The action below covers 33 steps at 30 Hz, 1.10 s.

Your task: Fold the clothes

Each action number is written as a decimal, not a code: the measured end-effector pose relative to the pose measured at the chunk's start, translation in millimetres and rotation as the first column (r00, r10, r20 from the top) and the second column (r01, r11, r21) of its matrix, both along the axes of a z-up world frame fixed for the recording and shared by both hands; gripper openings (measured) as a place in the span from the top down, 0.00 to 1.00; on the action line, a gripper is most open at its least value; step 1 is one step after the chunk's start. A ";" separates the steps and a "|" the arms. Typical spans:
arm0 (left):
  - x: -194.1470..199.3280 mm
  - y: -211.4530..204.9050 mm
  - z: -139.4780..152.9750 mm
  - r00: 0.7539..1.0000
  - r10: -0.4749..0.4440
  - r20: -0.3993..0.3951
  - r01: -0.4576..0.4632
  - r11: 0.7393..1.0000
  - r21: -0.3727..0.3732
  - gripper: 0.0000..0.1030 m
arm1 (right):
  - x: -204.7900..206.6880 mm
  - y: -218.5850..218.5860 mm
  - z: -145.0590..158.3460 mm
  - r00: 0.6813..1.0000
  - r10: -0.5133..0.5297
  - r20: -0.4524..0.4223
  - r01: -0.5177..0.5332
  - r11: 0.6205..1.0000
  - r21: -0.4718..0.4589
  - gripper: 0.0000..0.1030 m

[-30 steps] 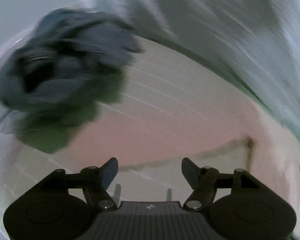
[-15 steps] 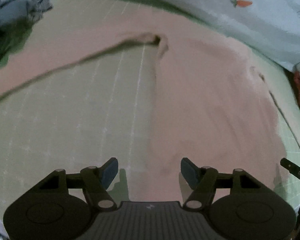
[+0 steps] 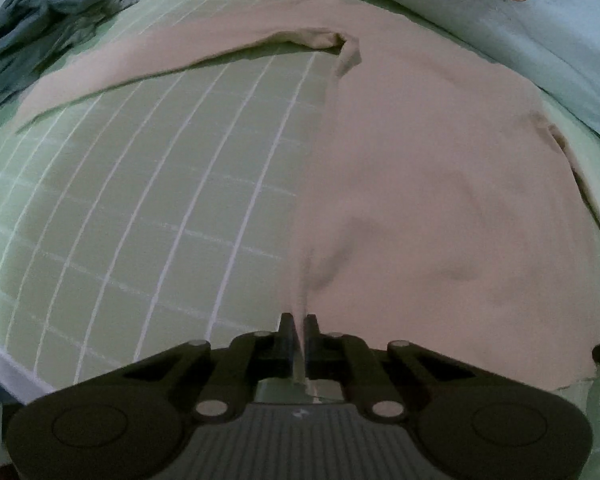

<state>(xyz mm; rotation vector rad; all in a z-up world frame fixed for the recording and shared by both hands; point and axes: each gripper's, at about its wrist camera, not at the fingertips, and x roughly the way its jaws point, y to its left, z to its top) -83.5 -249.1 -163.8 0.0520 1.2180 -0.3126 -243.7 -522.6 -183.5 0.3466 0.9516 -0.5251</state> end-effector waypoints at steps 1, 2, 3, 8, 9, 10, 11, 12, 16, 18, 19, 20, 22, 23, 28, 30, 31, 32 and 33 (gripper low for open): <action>-3.9 3.1 0.6 1.000 0.005 -0.003 -0.005 1.000 0.000 0.96 | -4.2 0.3 0.9 1.000 0.000 -0.003 0.000 1.000 0.012 0.99; -7.3 5.9 1.1 1.000 0.009 -0.006 -0.009 1.000 0.000 0.95 | -8.0 3.1 1.9 1.000 0.007 -0.011 -0.007 1.000 0.016 0.99; -10.7 8.6 1.7 1.000 0.012 -0.008 -0.012 1.000 0.000 0.95 | -11.4 6.2 2.8 1.000 0.014 -0.021 -0.014 1.000 0.018 0.99; -2.0 19.8 18.9 0.998 -0.014 0.061 0.014 1.000 -0.001 0.86 | -11.2 21.6 6.9 0.998 0.020 -0.066 -0.022 0.999 -0.038 0.92; -0.1 22.1 22.5 0.997 -0.019 0.075 0.020 1.000 -0.001 0.72 | -7.7 22.8 8.2 0.998 0.009 -0.068 -0.012 0.999 -0.053 0.80; 1.9 24.3 26.1 0.996 -0.025 0.090 0.025 1.000 -0.001 0.63 | -4.0 24.1 10.6 0.998 0.000 -0.057 -0.004 0.998 -0.070 0.63; 3.8 26.5 29.7 0.994 -0.031 0.104 0.031 1.000 -0.001 0.45 | 0.9 25.5 13.9 0.999 -0.013 -0.039 0.010 0.996 -0.092 0.43; 9.3 31.2 33.8 0.992 -0.029 0.122 0.029 1.000 0.000 0.36 | 5.7 27.2 17.3 1.000 -0.025 -0.019 0.022 0.993 -0.114 0.33; 37.7 58.4 46.6 0.987 0.007 0.160 -0.007 1.000 -0.001 0.26 | 32.0 43.4 27.0 0.998 -0.009 0.060 0.019 0.986 -0.164 0.00; 57.2 78.9 48.4 0.985 0.038 0.169 -0.039 0.999 0.004 0.24 | 47.5 51.6 29.2 0.996 -0.003 0.084 0.016 0.987 -0.158 0.00; 66.5 88.5 48.1 0.984 0.050 0.171 -0.052 0.999 0.012 0.24 | 56.5 55.7 29.0 0.996 -0.007 0.087 0.020 0.988 -0.150 0.00; 76.4 97.8 47.5 0.983 0.061 0.173 -0.066 0.998 0.022 0.22 | 64.2 59.3 28.6 0.996 -0.015 0.091 0.029 0.989 -0.148 0.00; 96.4 116.6 45.5 0.981 0.079 0.175 -0.087 0.995 0.039 0.19 | 78.6 68.6 29.6 0.994 -0.034 0.105 0.050 0.987 -0.155 0.00; 106.7 126.1 43.7 0.981 0.085 0.176 -0.094 0.994 0.046 0.19 | 84.2 73.2 30.4 0.993 -0.043 0.110 0.061 0.985 -0.161 0.00; 157.2 165.3 34.2 0.977 0.114 0.179 -0.126 0.990 0.058 0.14 | 105.7 95.7 28.0 0.990 -0.093 0.105 0.111 0.979 -0.172 0.00; 178.6 177.3 30.4 0.975 0.130 0.178 -0.142 0.988 0.058 0.14 | 115.7 103.1 26.0 0.990 -0.119 0.076 0.131 0.977 -0.171 0.00; 189.4 183.3 28.4 0.974 0.138 0.177 -0.150 0.987 0.058 0.14 | 120.1 105.7 24.8 0.989 -0.129 0.066 0.138 0.977 -0.164 0.00; 200.8 188.3 25.3 0.973 0.146 0.178 -0.158 0.986 0.055 0.14 | 123.8 106.7 23.2 0.989 -0.139 0.057 0.146 0.977 -0.157 0.00; 210.0 191.5 22.6 0.972 0.152 0.179 -0.163 0.985 0.052 0.14 | 127.7 107.7 22.0 0.987 -0.152 0.047 0.158 0.976 -0.153 0.00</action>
